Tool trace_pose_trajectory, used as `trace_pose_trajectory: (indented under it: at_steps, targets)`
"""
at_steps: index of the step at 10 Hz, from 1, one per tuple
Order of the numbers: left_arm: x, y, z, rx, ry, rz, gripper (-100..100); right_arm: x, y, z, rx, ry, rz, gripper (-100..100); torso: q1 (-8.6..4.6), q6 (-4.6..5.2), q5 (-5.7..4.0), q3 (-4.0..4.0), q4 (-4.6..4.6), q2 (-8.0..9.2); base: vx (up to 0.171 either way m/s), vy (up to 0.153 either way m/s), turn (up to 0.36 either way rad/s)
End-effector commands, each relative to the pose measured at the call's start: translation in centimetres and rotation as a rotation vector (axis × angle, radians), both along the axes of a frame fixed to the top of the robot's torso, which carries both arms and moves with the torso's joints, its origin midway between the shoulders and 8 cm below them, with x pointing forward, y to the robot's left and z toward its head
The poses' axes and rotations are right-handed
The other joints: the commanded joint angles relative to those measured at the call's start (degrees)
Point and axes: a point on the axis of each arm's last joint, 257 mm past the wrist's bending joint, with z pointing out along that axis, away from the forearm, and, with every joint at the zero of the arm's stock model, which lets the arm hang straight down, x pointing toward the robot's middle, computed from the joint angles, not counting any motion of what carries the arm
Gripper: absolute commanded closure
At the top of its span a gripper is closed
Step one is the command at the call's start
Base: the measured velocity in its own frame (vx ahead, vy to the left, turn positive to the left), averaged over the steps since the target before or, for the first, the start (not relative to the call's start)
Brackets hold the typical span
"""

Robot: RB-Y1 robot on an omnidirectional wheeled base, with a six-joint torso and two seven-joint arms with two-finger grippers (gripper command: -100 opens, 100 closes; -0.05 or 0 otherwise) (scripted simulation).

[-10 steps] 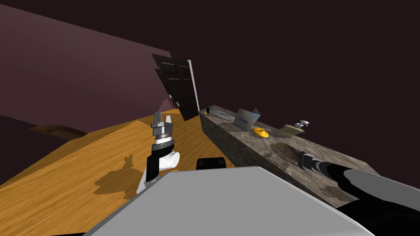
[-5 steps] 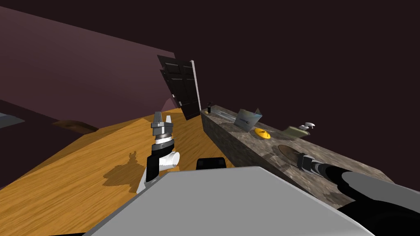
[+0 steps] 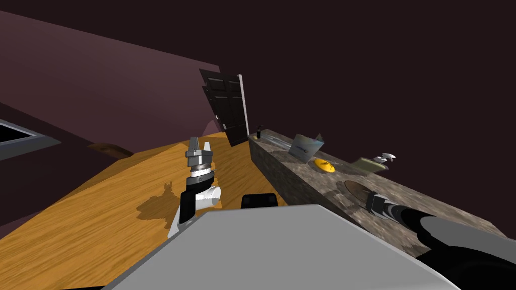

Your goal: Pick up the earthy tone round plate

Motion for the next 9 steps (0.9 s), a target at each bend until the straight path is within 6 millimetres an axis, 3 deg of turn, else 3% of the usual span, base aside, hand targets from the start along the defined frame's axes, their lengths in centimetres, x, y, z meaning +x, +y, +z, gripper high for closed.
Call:
trace_pose_trajectory:
  at_steps: [1,2,5,7,8,9]
  targets:
    - [0.0,0.0,0.0,0.000,0.000,0.000,0,-0.2,0.0,0.1,-0.008,-0.011,-0.015,-100,0.00,0.00,0.00,0.00,0.00,0.00,-0.027,-0.034,0.075]
    - [0.0,0.0,0.0,0.000,0.000,0.000,0,-0.1,-0.2,0.3,-0.015,-0.018,-0.016,-100,-0.01,0.03,0.00,0.00,0.00,-0.02,-0.010,-0.018,-0.005]
    - [0.0,0.0,0.0,0.000,0.000,0.000,0,-2.4,0.8,-0.4,0.011,0.008,-0.065,-100,0.00,0.03,0.00,-0.02,-0.01,-0.05,-0.027,-0.034,0.125]
    - [0.0,0.0,0.0,0.000,0.000,0.000,0,-2.3,0.3,0.0,-0.015,-0.012,-0.068,-100,-0.02,0.04,-0.01,0.01,0.01,0.01,-0.025,-0.022,0.031]
    - [0.0,0.0,0.0,0.000,0.000,0.000,0,-4.0,0.8,-0.4,0.000,0.011,-0.097,-100,0.05,0.05,0.00,-0.01,0.00,-0.04,-0.021,-0.020,0.148]
    - [0.0,0.0,0.0,0.000,0.000,0.000,0,-3.8,0.6,-0.2,-0.011,-0.001,-0.097,-100,0.03,0.00,0.01,-0.02,-0.01,-0.04,-0.026,-0.029,0.086]
